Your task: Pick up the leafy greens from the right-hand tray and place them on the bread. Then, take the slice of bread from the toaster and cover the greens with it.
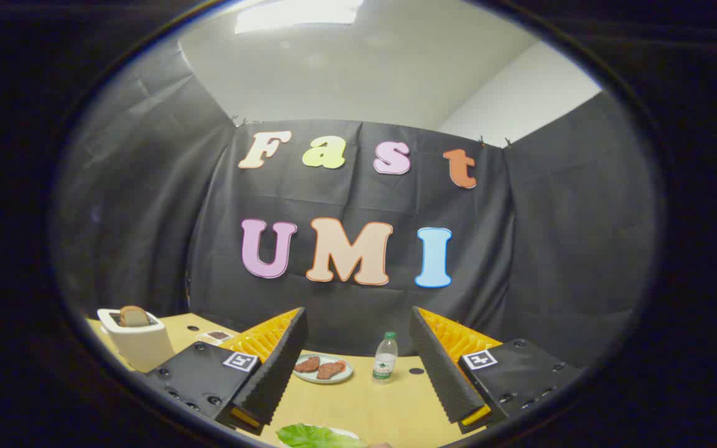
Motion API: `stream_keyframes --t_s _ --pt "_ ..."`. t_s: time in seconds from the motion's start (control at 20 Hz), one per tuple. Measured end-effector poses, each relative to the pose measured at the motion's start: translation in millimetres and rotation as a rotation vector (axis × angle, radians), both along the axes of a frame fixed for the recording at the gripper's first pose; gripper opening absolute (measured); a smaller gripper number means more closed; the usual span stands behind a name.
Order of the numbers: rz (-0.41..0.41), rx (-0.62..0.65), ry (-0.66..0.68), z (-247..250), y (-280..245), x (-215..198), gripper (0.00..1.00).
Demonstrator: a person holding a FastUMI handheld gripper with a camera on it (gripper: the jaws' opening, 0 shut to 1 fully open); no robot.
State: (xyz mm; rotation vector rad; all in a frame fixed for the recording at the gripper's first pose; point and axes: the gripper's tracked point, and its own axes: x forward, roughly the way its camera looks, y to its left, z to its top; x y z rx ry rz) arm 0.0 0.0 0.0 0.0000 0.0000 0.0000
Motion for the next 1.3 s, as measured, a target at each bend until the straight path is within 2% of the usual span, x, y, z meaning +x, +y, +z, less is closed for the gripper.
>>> stream_keyframes --t_s 0.4,0.85,1.0,1.3 --pt "0.026 -0.089 0.091 -36.5 -21.3 -15.5 1.00" --pt "-0.003 -0.005 0.032 -13.3 -19.7 -14.6 1.00" --pt "0.022 0.030 0.031 -16.1 -5.8 -10.4 1.00" --pt "0.112 -0.010 0.046 -22.9 15.1 -1.0 1.00"
